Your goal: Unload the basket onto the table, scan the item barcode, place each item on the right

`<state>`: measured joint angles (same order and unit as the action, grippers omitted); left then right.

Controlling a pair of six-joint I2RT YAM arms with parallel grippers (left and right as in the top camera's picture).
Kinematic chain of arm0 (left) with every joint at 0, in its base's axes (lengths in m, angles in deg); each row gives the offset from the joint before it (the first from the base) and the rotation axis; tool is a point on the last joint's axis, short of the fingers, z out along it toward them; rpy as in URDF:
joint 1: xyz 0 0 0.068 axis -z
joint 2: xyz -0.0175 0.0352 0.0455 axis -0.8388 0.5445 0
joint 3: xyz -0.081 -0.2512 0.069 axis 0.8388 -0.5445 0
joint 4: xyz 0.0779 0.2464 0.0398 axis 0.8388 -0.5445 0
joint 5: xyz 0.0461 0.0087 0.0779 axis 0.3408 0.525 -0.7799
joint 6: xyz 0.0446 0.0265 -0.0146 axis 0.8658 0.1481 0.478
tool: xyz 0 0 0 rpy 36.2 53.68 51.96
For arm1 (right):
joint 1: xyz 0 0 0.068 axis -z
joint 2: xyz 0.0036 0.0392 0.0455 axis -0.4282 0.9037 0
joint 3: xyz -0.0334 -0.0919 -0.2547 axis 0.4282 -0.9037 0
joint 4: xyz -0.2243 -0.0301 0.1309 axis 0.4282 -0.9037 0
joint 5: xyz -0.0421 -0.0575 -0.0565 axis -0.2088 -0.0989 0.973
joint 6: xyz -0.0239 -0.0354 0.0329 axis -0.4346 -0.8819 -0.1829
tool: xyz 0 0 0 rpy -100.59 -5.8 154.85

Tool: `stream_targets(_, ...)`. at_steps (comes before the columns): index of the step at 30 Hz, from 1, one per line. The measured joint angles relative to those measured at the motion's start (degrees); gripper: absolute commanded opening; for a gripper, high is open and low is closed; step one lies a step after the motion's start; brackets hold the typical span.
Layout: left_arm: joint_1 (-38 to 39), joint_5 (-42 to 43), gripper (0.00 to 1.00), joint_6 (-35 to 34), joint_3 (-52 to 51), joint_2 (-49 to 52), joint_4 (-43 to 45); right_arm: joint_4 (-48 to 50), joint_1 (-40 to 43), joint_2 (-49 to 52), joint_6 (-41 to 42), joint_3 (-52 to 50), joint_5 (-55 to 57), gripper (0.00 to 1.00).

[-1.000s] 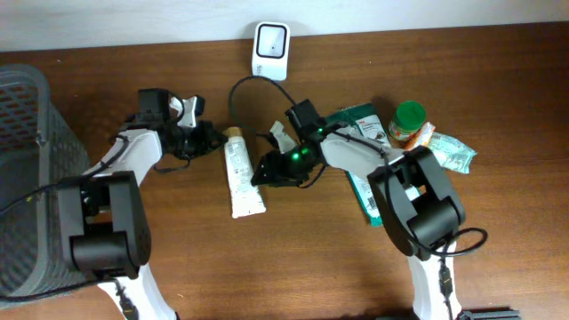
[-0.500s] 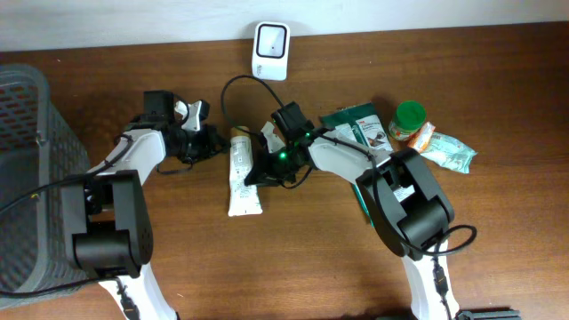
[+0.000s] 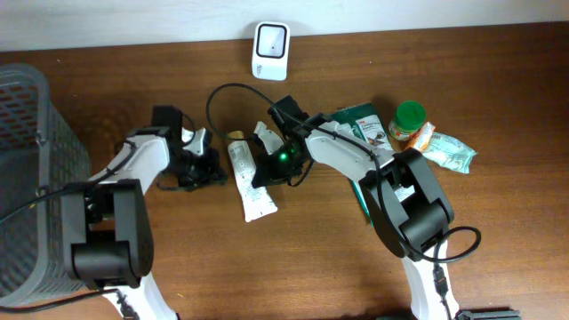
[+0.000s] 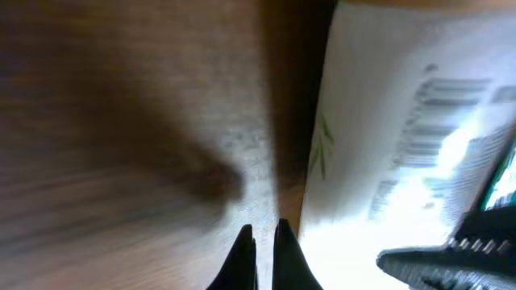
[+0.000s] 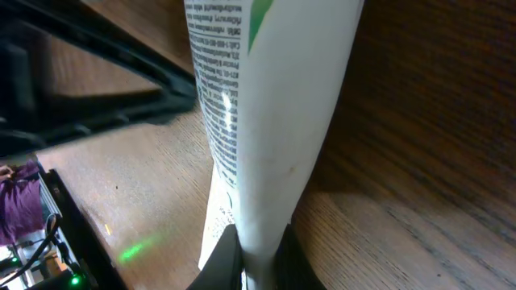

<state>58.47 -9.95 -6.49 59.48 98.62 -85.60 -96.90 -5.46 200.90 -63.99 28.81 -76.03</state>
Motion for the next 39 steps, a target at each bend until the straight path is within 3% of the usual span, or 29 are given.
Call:
stream_targets(7,3.34,2.43,0.00,-10.23,-6.84,-1.60,12.22,-0.11,0.57,-0.02,2.03,0.11,0.68,0.05)
stream_targets(11,4.11,1.79,0.00,-12.15,-6.86,-1.70,13.20,1.16,0.66,-0.04,4.46,0.09,1.07,0.23)
stream_targets(14,4.90,1.86,0.00,-12.44,-6.86,-1.70,13.31,2.21,0.35,-0.04,4.85,0.09,1.84,0.24)
stream_targets(19,4.94,1.86,0.00,-12.61,-6.86,-1.70,13.31,3.21,0.00,-0.04,4.87,0.09,2.14,0.22)
stream_targets(24,4.94,1.81,0.00,-12.66,-6.86,-1.70,13.31,4.15,0.00,-0.04,5.03,0.09,1.49,0.05)
stream_targets(30,4.79,1.86,0.00,-12.81,-6.86,-1.70,13.25,2.56,0.31,-0.04,3.82,0.42,0.26,0.04)
stream_targets(35,-0.98,1.55,0.00,-10.78,-5.88,-3.37,10.40,-3.04,2.38,-2.34,-6.01,-0.04,-0.74,0.04)
stream_targets(39,-6.12,-5.79,0.02,-9.97,-4.11,-7.85,10.08,-5.09,6.34,-15.30,-11.93,-0.09,-4.15,0.04)
